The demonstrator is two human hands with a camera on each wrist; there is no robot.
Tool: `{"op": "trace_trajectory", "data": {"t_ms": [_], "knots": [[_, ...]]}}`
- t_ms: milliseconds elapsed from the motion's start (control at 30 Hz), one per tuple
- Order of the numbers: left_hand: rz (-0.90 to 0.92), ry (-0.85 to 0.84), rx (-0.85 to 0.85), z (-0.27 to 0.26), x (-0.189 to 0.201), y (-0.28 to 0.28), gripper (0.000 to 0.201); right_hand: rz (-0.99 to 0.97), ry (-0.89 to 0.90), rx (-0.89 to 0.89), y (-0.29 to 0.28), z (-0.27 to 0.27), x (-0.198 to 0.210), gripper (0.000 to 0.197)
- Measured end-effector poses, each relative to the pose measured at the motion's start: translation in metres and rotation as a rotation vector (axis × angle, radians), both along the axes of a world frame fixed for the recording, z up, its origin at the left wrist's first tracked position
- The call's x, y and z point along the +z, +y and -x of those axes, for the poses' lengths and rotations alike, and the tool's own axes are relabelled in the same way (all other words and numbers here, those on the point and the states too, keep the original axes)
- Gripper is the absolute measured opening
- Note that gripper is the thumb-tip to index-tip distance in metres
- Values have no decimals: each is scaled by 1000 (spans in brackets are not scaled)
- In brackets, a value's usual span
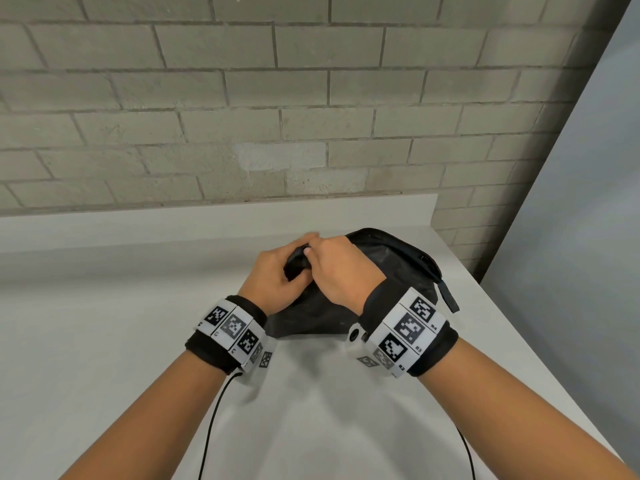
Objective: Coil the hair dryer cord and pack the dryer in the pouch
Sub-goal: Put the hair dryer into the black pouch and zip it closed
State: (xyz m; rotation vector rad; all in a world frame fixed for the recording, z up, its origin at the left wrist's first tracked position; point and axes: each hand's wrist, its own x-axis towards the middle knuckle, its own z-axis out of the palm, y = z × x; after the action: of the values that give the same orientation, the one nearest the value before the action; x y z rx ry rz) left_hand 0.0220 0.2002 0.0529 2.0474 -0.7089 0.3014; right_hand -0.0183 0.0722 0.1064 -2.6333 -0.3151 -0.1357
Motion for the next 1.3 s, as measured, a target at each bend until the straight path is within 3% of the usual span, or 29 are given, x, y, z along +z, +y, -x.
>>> {"op": "trace_trajectory", "data": {"t_ms": [67, 233, 467, 567, 667, 767, 833, 900, 1033, 1100, 1200, 1300], "knots": [[57, -22, -39, 4, -2, 7, 45, -45, -26, 11, -4, -1, -1, 28], [61, -142, -3, 8, -2, 8, 29, -149, -51, 8, -7, -6, -5, 39], [127, -144, 203, 1, -4, 8, 29, -285, -190, -122, -23, -5, -6, 31], [175, -123, 267, -3, -6, 11, 26, -205, -171, -284, -64, -16, -17, 32], [242, -62, 303, -7, -7, 16, 17, -25, -30, -548, -124, -21, -35, 21], [317, 3, 211, -8, -7, 15, 29, 155, -9, -713, -172, -14, -51, 26], [276, -5, 145, -6, -7, 9, 41, 79, -80, -688, -186, -13, -57, 28], [260, 49, 93, -7, -9, 5, 43, -173, -114, -649, -190, -15, -56, 26], [160, 145, 6, -7, -13, 10, 21, -626, -56, -604, -182, -20, -45, 33], [63, 92, 13, -8, -16, 13, 32, -644, -47, -561, -173, -21, -37, 32], [122, 83, 74, -16, -16, 16, 53, -534, -146, -453, -161, -22, -23, 27], [157, 122, 141, -17, -8, 20, 52, -632, -175, -301, -156, -26, -14, 22]]}}
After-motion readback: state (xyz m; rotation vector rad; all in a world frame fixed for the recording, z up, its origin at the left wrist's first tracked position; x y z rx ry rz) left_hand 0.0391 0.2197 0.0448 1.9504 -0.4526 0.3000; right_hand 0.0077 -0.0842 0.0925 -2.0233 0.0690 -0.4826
